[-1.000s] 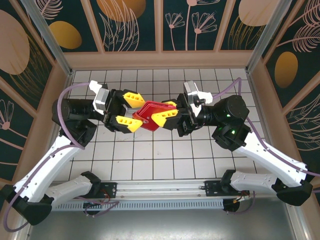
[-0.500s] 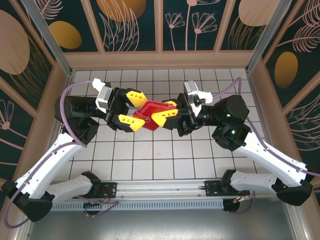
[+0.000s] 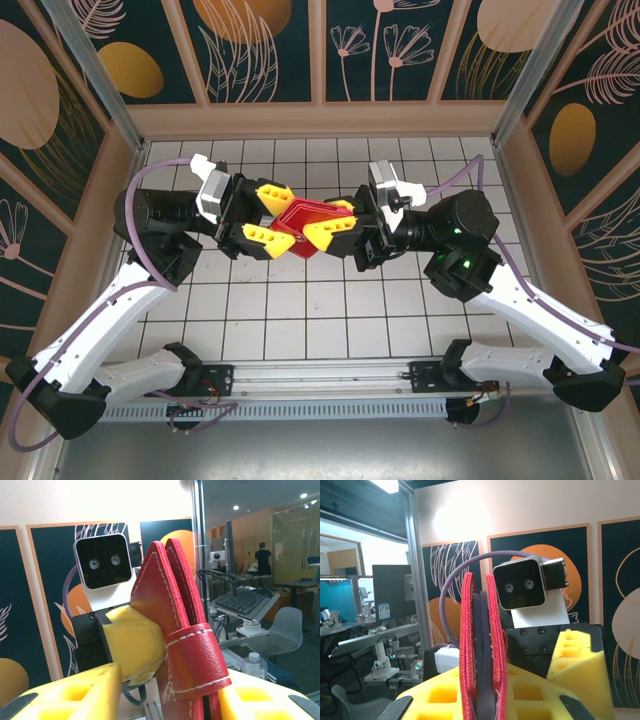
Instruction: Take the credit cards out of the card holder
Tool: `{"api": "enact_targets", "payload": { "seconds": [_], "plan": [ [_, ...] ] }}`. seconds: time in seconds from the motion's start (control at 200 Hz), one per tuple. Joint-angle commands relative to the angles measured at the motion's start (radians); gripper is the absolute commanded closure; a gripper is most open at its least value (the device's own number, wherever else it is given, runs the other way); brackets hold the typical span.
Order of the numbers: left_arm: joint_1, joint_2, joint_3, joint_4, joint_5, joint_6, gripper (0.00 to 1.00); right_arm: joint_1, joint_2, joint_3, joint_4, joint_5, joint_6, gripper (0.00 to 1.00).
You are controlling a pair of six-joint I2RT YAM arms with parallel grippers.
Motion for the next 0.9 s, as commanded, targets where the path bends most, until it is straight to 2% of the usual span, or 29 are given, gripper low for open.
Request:
{"api": "enact_targets", "payload": {
  "seconds": [0.0, 0.145, 0.225, 0.47, 0.786, 0.821, 0.896],
  "plan": [
    [-0.003, -0.012, 0.013, 0.044, -0.059, -0.014, 0.55, 0.006, -0.007, 0.008, 0.009, -0.024, -0.012, 1.0],
    [-0.003, -0.024, 0.003, 0.049, -0.063, -0.018, 0.58, 0.006, -0.012, 0.008, 0.003, -0.023, -0.016, 1.0],
    [-0.002, -0.032, -0.006, 0.063, -0.059, -0.023, 0.54, 0.006, -0.014, 0.005, -0.001, -0.02, -0.018, 1.0],
    [-0.002, -0.049, -0.016, 0.056, -0.07, -0.018, 0.55, 0.007, -0.018, 0.006, 0.0, -0.024, -0.018, 1.0],
    [-0.002, -0.044, -0.01, 0.026, -0.07, 0.001, 0.68, 0.008, -0.02, 0.004, 0.002, -0.025, -0.018, 1.0],
    [-0.003, -0.042, -0.011, 0.023, -0.066, 0.0, 0.66, 0.008, -0.021, 0.004, -0.001, -0.023, -0.02, 1.0],
    [-0.003, -0.039, -0.011, 0.029, -0.048, -0.017, 0.57, 0.008, -0.024, 0.003, -0.002, -0.016, -0.021, 1.0]
  ]
}}
